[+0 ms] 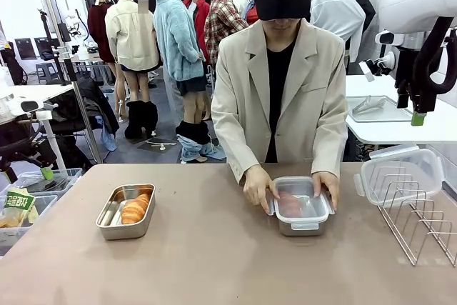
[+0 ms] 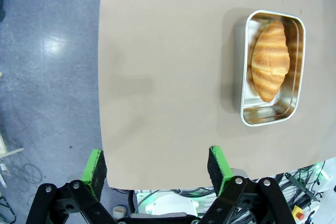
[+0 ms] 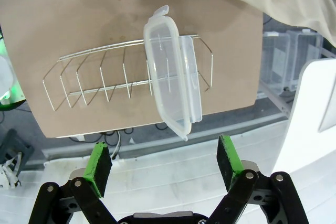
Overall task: Place the bread in airtight containers.
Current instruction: Pick up one Airtight Container lid and hand it to the human.
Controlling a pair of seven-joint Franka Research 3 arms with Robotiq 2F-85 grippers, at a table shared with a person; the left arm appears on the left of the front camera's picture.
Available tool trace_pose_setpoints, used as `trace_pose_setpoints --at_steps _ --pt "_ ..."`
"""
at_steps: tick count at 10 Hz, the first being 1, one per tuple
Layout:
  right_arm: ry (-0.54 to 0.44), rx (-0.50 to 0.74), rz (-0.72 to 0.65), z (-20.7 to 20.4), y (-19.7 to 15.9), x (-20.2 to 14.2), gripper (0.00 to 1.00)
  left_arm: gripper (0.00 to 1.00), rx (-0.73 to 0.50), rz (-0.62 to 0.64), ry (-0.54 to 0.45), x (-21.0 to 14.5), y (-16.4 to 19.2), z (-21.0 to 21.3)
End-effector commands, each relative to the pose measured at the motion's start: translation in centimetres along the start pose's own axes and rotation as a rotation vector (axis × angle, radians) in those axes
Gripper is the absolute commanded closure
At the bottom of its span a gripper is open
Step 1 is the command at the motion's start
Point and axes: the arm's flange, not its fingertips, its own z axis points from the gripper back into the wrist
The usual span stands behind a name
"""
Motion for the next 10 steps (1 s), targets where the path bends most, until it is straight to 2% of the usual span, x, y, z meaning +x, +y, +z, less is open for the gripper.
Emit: trace_pose_setpoints --at_steps 1,10 --pt "0.002 -0.003 0.003 0.13 0.03 -0.12 0.00 0.00 0.013 0.018 -0.013 -0.02 0.00 -0.05" --pt "0.002 -0.003 0.003 0.13 0.03 -0.12 0.00 0.00 0.013 0.018 -0.013 -0.02 0.00 -0.05"
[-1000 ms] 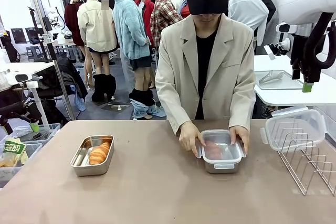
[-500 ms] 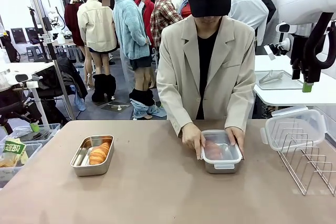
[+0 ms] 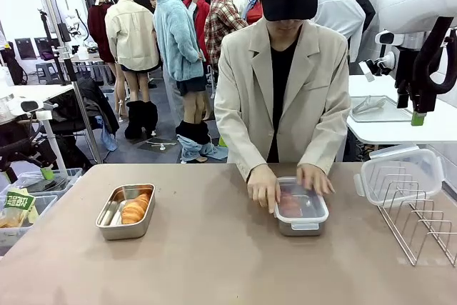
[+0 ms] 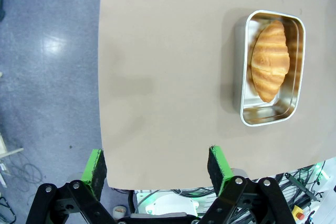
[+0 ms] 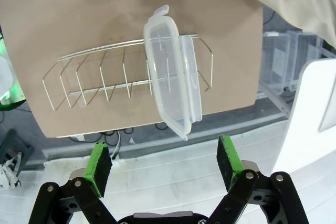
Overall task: Place the bread in airtight containers.
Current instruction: Pick up one Airtight Container lid and hand it to the human.
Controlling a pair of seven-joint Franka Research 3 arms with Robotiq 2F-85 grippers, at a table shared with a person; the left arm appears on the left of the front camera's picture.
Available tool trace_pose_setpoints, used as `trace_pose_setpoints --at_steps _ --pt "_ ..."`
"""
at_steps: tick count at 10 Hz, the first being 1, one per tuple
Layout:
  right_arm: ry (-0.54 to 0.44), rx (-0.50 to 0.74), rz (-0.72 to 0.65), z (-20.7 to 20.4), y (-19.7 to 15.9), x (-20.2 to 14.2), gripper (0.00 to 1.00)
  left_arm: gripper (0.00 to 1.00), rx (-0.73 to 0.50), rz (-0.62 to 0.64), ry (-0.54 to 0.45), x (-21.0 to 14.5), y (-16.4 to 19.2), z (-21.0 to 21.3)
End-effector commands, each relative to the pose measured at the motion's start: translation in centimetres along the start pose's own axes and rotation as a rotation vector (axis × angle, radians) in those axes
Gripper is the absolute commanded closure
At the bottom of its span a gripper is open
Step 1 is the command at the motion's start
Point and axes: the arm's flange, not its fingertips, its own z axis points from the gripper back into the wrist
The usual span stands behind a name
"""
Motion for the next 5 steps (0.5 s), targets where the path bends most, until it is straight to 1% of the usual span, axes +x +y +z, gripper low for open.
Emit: trace_pose_setpoints --at_steps 1,5 --pt "0.002 -0.003 0.003 0.13 0.03 -0.12 0.00 0.00 0.013 0.018 -0.013 -0.02 0.00 -0.05" --pt "0.002 -0.003 0.003 0.13 0.03 -0.12 0.00 0.00 0.013 0.018 -0.013 -0.02 0.00 -0.05"
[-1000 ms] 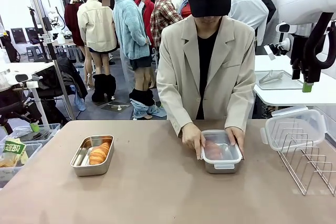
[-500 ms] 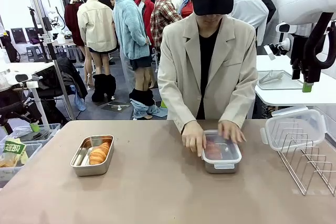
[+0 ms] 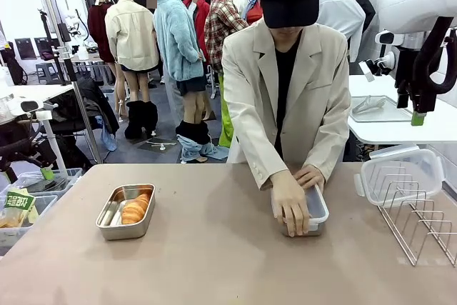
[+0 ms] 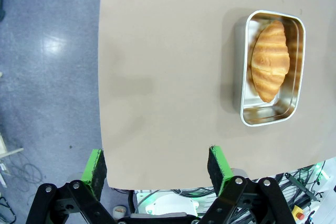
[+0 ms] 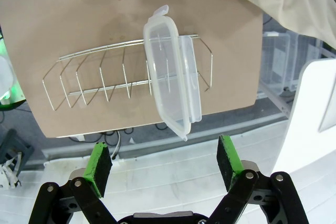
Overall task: Place the bread in airtight containers.
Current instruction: Pick up one Airtight Container lid and hand it to the human.
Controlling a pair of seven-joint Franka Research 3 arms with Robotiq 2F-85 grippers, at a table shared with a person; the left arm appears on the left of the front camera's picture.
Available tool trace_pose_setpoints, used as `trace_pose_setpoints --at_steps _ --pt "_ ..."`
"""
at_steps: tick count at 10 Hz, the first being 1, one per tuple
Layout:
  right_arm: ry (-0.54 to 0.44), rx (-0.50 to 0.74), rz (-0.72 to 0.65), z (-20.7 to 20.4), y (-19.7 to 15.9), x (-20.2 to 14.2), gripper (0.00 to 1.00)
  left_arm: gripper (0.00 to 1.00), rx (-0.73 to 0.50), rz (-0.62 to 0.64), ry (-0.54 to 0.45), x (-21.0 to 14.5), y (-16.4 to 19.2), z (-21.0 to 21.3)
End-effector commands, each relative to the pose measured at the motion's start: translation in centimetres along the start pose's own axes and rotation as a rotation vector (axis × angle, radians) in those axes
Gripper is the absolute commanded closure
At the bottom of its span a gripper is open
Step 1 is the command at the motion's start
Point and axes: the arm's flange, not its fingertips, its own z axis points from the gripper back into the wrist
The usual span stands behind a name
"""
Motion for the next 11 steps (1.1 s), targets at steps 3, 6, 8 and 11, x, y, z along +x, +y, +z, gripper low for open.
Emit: trace_pose_setpoints --at_steps 3,6,8,11 --pt "0.002 -0.003 0.003 0.1 0.0 -0.1 0.00 0.00 0.013 0.018 -0.013 0.0 0.0 -0.1" --pt "0.002 -0.003 0.003 0.1 0.0 -0.1 0.00 0.00 0.013 0.018 -0.013 0.0 0.0 -0.1" --pt "0.003 -0.012 -0.002 -0.6 -0.8 0.5 0.00 0.00 0.013 0.018 -0.013 0.0 0.0 -0.1" --pt "0.024 0.065 -0.005 -2.9 -3.0 1.1 0.00 0.00 0.013 0.018 -0.013 0.0 0.0 -0.1"
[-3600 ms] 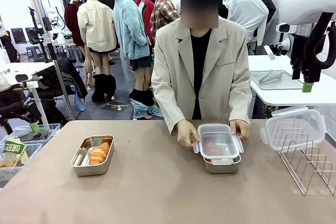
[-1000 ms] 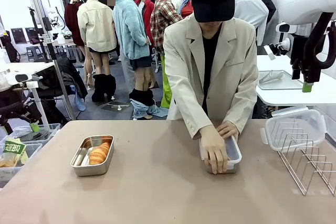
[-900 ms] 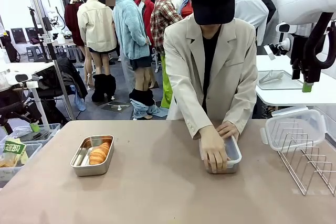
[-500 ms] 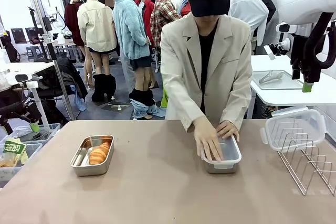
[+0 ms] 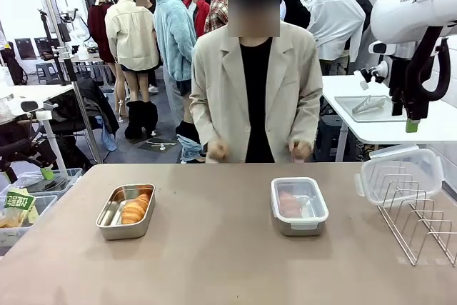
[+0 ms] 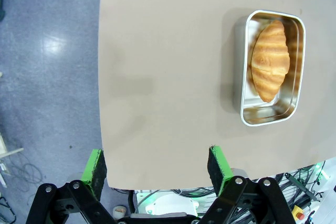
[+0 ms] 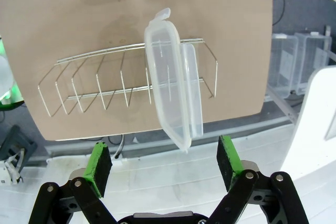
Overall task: Place the bread in airtight containers.
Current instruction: Pick up one Airtight Container lid and hand it to the human.
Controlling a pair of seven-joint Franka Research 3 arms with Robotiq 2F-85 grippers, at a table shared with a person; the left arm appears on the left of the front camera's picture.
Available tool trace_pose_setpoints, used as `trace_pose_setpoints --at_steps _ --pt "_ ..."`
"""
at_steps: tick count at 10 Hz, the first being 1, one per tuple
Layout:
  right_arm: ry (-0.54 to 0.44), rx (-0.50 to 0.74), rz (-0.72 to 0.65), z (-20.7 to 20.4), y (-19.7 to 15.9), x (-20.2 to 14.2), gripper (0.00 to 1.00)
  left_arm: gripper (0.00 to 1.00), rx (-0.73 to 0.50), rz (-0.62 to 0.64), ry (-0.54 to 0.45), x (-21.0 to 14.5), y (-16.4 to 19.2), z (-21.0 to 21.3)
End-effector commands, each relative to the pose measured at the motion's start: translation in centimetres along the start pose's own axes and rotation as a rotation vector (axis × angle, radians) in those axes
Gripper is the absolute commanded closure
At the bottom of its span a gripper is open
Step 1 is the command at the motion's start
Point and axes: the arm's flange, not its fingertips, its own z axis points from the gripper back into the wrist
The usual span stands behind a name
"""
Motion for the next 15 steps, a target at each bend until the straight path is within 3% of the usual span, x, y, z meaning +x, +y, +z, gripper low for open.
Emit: trace_pose_setpoints --at_steps 1,12,15 --pt "0.010 0.041 -0.018 -0.6 -1.8 0.2 0.00 0.00 0.013 0.018 -0.013 0.0 0.0 -0.1" --pt "0.049 0.098 -0.018 -2.2 -2.8 0.5 0.00 0.00 0.013 0.018 -0.013 0.0 0.0 -0.1" --pt "0.048 0.166 -0.015 -4.4 -3.6 0.7 0.00 0.00 0.013 0.018 -0.013 0.0 0.0 -0.1"
